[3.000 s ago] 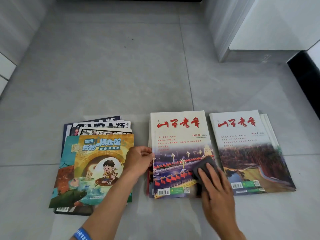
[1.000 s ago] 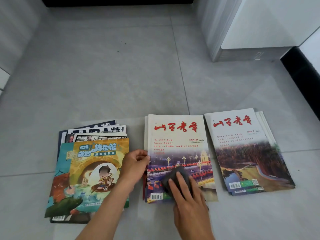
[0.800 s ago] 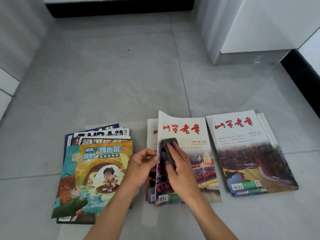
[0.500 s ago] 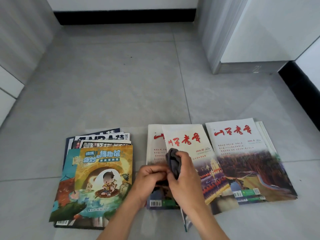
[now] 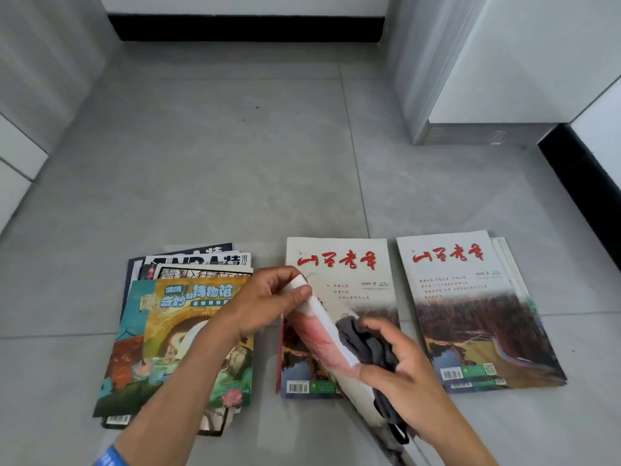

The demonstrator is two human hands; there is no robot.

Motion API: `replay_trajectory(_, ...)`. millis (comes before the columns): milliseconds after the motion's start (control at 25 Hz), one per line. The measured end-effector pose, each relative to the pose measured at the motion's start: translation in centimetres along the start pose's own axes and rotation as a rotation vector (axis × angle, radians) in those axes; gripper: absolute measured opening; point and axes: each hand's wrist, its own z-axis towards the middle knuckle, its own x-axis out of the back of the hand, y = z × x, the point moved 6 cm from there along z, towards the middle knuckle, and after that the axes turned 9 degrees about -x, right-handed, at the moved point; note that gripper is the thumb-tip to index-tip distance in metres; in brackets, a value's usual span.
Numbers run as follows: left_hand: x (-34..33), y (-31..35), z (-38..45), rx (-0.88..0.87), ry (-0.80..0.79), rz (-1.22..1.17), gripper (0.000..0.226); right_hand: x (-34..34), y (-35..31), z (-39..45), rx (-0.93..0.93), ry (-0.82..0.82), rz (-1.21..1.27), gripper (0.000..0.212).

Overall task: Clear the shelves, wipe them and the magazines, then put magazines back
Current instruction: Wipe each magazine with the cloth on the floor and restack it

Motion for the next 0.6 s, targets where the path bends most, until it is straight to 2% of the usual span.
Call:
replay_trajectory(80,-0.6,-0.4,-0.2,0.067,0.036,-0.083,0.01,-0.5,-0.4,0.4,0.021,0.032,0.011,0.049)
replay_trajectory(240,-2.3,1.0,-0.3,-0.035,0.106,-0.068,0.013,-1.8,-3.6,2.5,0.155,0.038,-0.005,0.029)
replay_trajectory(320,-0.5,1.8,-0.1,-0.021,0.225,-0.083,0.011,-1.5,-3.7,2.1,0.18,0.014,-0.027,0.026)
replay_trajectory(440,2.9,2.5,-0.3,0.0,0.378,-0.03,0.014,-0.6,-1.0,-0.5,0.164,0.036,-0.205,0.019)
replay_trajectory(520,2.7,2.4,-0.3,0.02,0.359,-0.003,0.015,-1.2,-0.2,-1.2,0.184,0.057,-0.272,0.02)
replay_trajectory(600,0.0,2.6,-0.1,0.004,0.229,0.031,0.012,-1.7,-1.8,0.4,0.267,0.173,-0.281,0.02)
